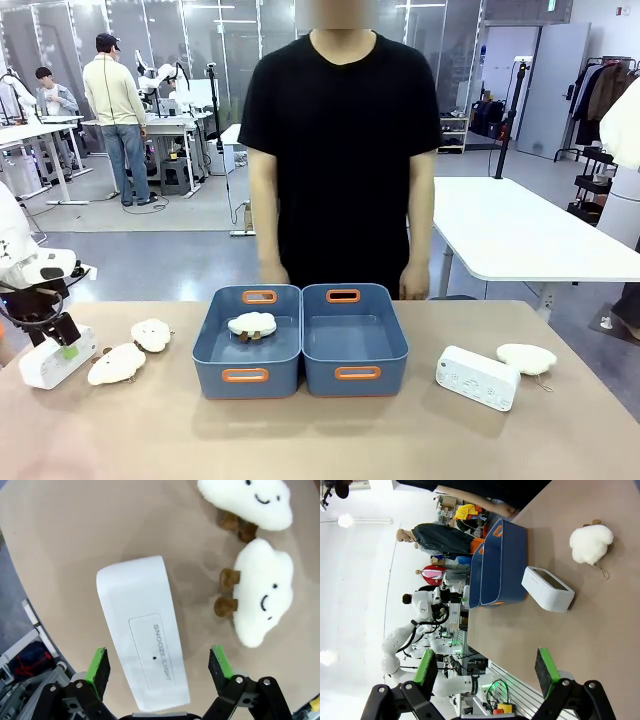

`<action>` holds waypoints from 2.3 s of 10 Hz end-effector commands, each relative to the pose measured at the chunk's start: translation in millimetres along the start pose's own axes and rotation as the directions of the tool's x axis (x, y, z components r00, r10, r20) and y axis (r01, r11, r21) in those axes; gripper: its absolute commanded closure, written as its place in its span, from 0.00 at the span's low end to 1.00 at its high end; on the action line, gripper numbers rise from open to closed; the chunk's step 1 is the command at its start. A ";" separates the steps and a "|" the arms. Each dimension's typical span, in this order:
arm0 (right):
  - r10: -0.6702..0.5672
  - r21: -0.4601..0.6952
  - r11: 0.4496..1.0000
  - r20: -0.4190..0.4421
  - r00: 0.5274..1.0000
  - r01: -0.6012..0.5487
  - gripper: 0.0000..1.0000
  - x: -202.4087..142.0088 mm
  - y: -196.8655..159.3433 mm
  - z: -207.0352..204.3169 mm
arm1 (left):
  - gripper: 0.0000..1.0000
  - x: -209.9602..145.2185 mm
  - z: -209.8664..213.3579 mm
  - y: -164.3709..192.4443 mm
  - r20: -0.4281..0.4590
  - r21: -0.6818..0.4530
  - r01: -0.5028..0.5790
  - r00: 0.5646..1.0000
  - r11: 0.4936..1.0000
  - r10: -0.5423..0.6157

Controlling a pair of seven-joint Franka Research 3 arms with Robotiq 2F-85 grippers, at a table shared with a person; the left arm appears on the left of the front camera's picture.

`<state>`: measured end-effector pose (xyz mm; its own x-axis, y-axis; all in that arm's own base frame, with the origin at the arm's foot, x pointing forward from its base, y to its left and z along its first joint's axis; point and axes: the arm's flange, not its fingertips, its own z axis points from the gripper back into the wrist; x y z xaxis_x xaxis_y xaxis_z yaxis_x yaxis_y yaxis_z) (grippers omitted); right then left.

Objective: Sort the digital clocks into the basket.
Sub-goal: Pick up the Digital clock from the table and place it into the empty Plastic storage basket.

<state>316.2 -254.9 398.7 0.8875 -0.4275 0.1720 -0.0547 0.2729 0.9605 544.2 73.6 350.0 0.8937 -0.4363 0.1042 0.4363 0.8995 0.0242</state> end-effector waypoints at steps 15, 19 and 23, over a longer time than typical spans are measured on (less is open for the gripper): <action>0.005 0.010 1.000 -0.003 1.000 -0.005 0.00 -0.8 1.2 1.2 | 0.51 -208.5 145.2 107.5 0.343 -0.376 0.012 0.931 0.927 0.127; 0.005 0.010 1.000 -0.003 1.000 -0.005 0.00 -0.8 1.2 1.2 | 0.51 -294.7 146.3 137.4 0.464 -0.434 -0.017 0.853 0.901 0.240; 0.005 0.010 1.000 -0.003 1.000 -0.005 0.00 -0.8 1.2 1.2 | 0.51 -301.2 137.5 141.1 0.498 -0.438 0.006 0.834 0.899 0.237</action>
<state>316.0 -255.6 398.8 0.8873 -0.4280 0.1719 -0.0547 0.2724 0.9606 321.6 329.9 456.5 0.8222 -0.1332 0.5533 0.4138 0.8075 -0.4204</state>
